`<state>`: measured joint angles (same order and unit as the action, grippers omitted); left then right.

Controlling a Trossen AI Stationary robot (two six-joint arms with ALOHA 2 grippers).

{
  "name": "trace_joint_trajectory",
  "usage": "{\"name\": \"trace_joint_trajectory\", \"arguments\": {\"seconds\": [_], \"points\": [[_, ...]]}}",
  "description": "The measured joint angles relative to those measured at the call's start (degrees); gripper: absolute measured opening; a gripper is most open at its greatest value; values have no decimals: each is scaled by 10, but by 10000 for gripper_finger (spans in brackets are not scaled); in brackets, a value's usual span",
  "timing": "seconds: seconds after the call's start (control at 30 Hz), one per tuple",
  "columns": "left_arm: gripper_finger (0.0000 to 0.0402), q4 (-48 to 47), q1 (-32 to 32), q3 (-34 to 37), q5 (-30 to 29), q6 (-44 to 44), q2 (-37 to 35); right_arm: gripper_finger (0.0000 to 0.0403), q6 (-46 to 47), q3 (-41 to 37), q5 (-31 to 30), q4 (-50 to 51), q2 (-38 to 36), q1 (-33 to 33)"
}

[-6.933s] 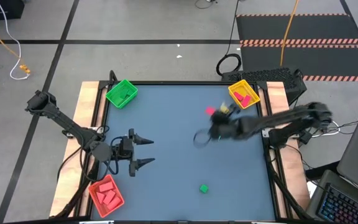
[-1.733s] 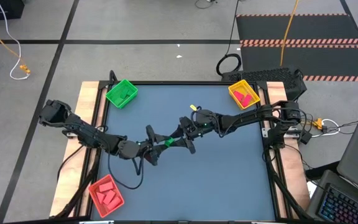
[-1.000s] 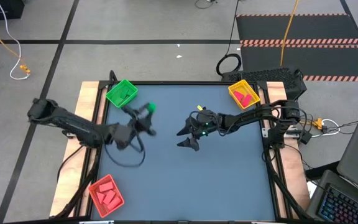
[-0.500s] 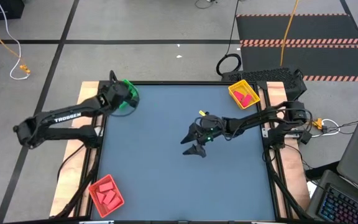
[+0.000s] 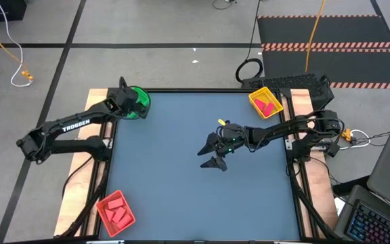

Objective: Sort & place blocks by color
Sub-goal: Put the green block into the green bin, then return to Home Position

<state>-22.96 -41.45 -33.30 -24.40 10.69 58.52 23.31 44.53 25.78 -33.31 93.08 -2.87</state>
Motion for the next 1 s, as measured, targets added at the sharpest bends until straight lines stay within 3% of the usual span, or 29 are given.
{"name": "trace_joint_trajectory", "arguments": {"seconds": [0.13, 0.23, 0.37, 0.5, 0.63, 0.77, 1.0], "points": [[351, -15, 0, 0, 0, 2, 0, 329, -2, 0, 0, 2, 0, 0], [385, -14, -1, 0, 0, 4, 0, 329, -2, 0, 0, 2, 0, 0], [345, -12, 1, 0, 11, 7, 0, 329, -4, 0, 0, 10, 0, -4], [300, -7, 14, 0, 58, 16, -4, 329, -5, 0, 0, 33, -1, -12], [269, 21, 40, 0, 194, 16, -22, 329, -27, 0, 2, 72, -25, -17], [254, 125, 104, 0, 315, 28, -52, 329, -71, 0, -4, 113, -85, -18], [219, 289, 300, 0, 305, 25, -67, 316, -155, -16, -176, 254, -233, 4]]}}
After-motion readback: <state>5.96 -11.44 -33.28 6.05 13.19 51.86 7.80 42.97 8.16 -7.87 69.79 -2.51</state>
